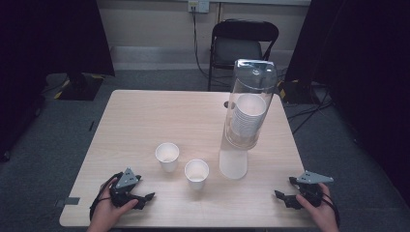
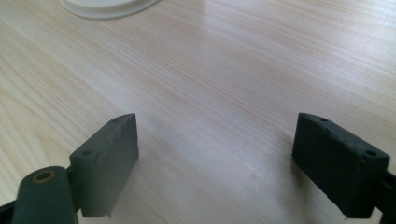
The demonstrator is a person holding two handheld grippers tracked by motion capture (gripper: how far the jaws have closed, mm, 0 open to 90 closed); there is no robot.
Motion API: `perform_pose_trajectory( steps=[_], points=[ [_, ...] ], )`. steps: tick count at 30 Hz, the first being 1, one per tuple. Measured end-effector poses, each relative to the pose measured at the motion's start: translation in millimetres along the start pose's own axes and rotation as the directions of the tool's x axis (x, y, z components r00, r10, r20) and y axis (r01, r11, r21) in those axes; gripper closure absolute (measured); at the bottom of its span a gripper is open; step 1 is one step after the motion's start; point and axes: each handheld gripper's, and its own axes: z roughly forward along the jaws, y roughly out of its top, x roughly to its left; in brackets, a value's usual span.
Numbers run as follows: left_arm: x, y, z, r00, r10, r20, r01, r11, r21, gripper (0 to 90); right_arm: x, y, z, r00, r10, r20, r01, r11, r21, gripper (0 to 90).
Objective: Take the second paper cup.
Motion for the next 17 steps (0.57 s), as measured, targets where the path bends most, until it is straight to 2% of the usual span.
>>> perform_pose_trajectory(
  steps=[3, 17],
  points=[
    [0.0, 0.0, 0.0, 1.0, 0.0, 0.0, 0.0, 1.0, 0.0, 15.4, 1.1, -1.0, 0.0, 0.999, -0.041, 0.02, 0.041, 0.999, 0.015, 13.4],
    [-0.3, -0.2, 0.1, 1.0, 0.001, -0.003, -0.001, 1.0, -0.001, 15.4, 0.3, -2.2, -1.2, 0.999, -0.04, 0.022, 0.04, 0.999, 0.014, 13.3]
  ],
)
